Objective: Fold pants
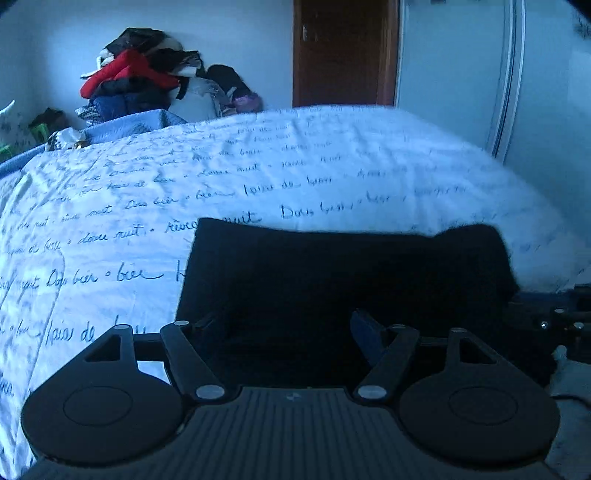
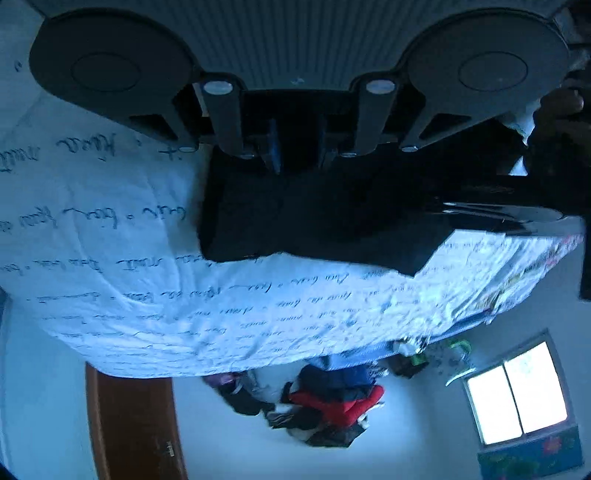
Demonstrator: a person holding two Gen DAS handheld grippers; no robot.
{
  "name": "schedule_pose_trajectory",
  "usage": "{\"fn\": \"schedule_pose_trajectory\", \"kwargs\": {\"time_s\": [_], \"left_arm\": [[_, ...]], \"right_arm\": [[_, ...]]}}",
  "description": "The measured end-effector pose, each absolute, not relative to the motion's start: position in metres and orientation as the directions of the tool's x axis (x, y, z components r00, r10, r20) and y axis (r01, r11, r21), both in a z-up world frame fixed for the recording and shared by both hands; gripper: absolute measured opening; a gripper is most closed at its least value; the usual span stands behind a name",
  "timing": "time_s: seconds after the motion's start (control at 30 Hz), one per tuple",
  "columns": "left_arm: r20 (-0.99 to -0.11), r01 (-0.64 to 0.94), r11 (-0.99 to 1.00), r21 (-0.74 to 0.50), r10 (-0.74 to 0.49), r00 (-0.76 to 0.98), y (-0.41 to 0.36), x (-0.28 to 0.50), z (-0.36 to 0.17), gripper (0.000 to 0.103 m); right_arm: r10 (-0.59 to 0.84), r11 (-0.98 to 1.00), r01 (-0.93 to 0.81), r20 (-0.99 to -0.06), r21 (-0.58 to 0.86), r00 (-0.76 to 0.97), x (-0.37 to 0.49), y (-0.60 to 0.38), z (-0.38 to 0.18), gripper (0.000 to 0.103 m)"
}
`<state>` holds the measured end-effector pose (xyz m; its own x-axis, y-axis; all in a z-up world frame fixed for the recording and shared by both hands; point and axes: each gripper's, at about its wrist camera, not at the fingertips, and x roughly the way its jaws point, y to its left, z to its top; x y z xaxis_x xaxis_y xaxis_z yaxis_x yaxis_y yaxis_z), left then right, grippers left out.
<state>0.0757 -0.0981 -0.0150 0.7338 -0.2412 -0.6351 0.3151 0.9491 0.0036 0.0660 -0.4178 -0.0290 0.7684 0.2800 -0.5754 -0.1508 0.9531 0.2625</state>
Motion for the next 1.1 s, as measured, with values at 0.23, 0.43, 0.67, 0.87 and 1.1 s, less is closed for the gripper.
{"fn": "schedule_pose_trajectory", "kwargs": {"time_s": [0.23, 0.43, 0.67, 0.87, 1.1], "left_arm": [[-0.662, 0.362, 0.929, 0.082, -0.221, 0.716, -0.106, 0.054, -0.022, 0.08], [-0.672, 0.313, 0.95, 0.026, -0.215, 0.709, -0.107, 0.053, -0.017, 0.09], [-0.68, 0.293, 0.955, 0.049, -0.183, 0.71, -0.109, 0.044, -0.015, 0.09], [-0.682, 0.289, 0.955, 0.063, -0.171, 0.712, -0.108, 0.037, -0.013, 0.09], [-0.668, 0.282, 0.956, 0.079, -0.159, 0.727, -0.102, 0.037, -0.009, 0.09]], "right_arm": [[0.282, 0.958, -0.191, -0.596, 0.212, 0.752, 0.059, -0.408, -0.029, 0.021], [0.257, 0.963, -0.161, -0.57, 0.214, 0.78, 0.05, -0.407, -0.022, 0.025], [0.261, 0.965, -0.199, -0.574, 0.17, 0.776, 0.047, -0.394, -0.022, 0.029], [0.233, 0.972, -0.194, -0.601, 0.13, 0.764, 0.043, -0.39, -0.027, 0.029], [0.247, 0.969, -0.194, -0.576, 0.154, 0.779, 0.037, -0.394, -0.018, 0.05]]}}
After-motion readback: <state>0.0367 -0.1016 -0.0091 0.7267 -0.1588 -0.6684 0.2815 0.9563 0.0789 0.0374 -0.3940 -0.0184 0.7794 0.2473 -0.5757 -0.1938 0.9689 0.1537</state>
